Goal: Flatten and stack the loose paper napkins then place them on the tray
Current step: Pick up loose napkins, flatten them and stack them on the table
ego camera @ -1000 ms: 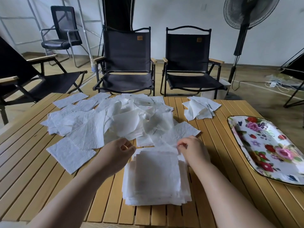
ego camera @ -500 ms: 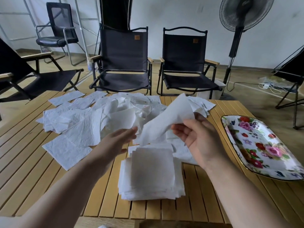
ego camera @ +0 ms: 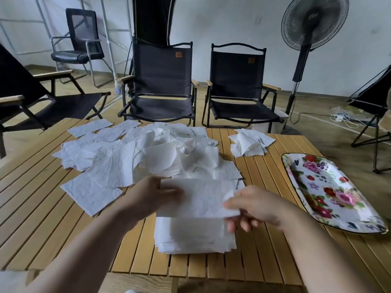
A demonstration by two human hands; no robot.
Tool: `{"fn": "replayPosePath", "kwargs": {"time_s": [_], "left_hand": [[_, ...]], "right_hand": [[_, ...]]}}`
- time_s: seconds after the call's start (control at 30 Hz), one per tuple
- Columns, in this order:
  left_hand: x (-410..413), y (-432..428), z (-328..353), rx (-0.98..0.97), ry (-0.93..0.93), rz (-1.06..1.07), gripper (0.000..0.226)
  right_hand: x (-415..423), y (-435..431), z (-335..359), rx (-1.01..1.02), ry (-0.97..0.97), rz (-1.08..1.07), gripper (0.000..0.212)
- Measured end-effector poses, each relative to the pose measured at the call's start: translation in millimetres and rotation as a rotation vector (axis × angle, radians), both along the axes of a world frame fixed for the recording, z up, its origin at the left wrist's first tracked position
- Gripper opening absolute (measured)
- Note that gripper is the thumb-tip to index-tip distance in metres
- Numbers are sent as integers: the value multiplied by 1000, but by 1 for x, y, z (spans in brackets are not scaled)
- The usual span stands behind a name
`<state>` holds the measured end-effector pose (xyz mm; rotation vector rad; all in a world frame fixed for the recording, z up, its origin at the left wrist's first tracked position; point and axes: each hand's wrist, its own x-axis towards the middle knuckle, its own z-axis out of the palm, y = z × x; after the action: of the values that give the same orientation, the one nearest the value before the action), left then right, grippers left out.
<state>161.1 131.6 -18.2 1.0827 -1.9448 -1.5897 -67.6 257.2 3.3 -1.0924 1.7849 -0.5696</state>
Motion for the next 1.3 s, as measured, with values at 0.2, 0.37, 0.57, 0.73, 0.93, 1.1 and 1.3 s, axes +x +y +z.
{"fn": "replayPosePath", "kwargs": {"time_s": [0.2, 0.37, 0.57, 0.73, 0.93, 1.1, 1.3], "left_hand": [[-4, -7, -16, -234, -394, -94, 30], [-8, -13, -17, -397, -471, 62, 33], [-2, -24, -23, -371, -404, 164, 20], [2, -30, -26, -352, -408, 175, 16], [-4, -34, -24, -337, -371, 182, 16], [-10, -39, -33, -316, -404, 169, 17], [-5, -52, -61, -97, -355, 206, 28]], "right_hand": [[-3, -8, -18, 232, 303, 4, 45], [-19, -32, -53, -147, 329, -481, 39], [-21, -66, -86, -88, 442, -464, 50], [-20, -83, -94, -107, 455, -341, 24], [-29, -80, -95, -361, 344, -371, 11], [-32, -74, -111, -235, 383, -248, 22], [-54, -93, -134, -53, 169, -135, 15]]}}
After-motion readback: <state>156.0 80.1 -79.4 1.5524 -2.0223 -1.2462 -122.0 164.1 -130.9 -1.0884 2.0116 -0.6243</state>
